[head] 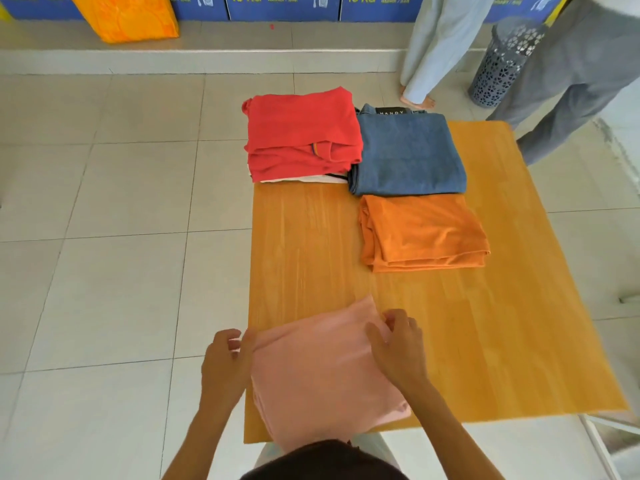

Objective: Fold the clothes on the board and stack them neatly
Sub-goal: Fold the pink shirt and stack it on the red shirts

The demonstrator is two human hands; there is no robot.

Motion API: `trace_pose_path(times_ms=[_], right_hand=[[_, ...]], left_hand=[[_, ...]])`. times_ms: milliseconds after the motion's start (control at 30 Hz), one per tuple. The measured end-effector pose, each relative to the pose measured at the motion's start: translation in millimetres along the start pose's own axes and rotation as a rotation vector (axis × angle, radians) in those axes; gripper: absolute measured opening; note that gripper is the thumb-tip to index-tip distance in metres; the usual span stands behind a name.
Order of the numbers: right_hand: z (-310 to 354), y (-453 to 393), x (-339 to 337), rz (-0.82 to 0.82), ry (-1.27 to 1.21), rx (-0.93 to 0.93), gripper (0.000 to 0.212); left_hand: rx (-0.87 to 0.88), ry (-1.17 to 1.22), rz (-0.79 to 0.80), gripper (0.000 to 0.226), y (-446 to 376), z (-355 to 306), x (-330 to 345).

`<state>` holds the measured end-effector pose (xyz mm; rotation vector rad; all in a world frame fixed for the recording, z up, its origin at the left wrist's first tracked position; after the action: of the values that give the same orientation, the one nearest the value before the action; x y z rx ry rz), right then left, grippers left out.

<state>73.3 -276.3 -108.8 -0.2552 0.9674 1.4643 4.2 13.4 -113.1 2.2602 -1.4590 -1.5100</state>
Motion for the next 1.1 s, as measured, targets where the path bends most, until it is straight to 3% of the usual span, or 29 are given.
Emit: trace_pose_path(times_ms=[100,433,567,700,767,900,1000,1100], right_hand=[[-11,8,9,0.084,0.058,0.067,0.051],[-25,-8,11,0.244,0.128,0.097,0.064],[-30,-4,13,0.23,0.09,0.135,0.076],[-31,-1,19,0.181,0.097,0.144,0.08],[-30,-1,20,0.17,0.112,0.141,0.08],[-30,-4,18,0.198,0.125,0.137,0.077],[-30,-6,18,0.213,0.115,0.135,0.074],[-30,-6,17,0.215,0.101,0.132,0.07]], left_hand=[[-0.042,-0.062,0.072,0.04,15,13,9],[0.047,-0.29,0.295,0.047,30,23,32],[0.057,-0.417,0.202,0.053,24,14,31],[0.168,-0.248,0.003,0.058,16,9,18],[0.265,-0.225,0.012,0.057,13,7,14],[0.387,-0.478,-0.022,0.035,4,4,11],[0.506,-0.418,-0.122,0.022,-1,0,7],[0.673,-0.433,-0.02,0.029,-5,0,11]])
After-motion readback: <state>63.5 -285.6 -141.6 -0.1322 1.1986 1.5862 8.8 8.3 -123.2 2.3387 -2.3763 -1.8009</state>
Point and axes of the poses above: each hand's wrist, its own y-axis away from the middle knuckle, its own x-axis out of the palm, z = x × y, the point moved 2 cm from there along -y, towards the middle knuckle, and after that the axes turned 6 degrees about -y, right-handed, at the moved point
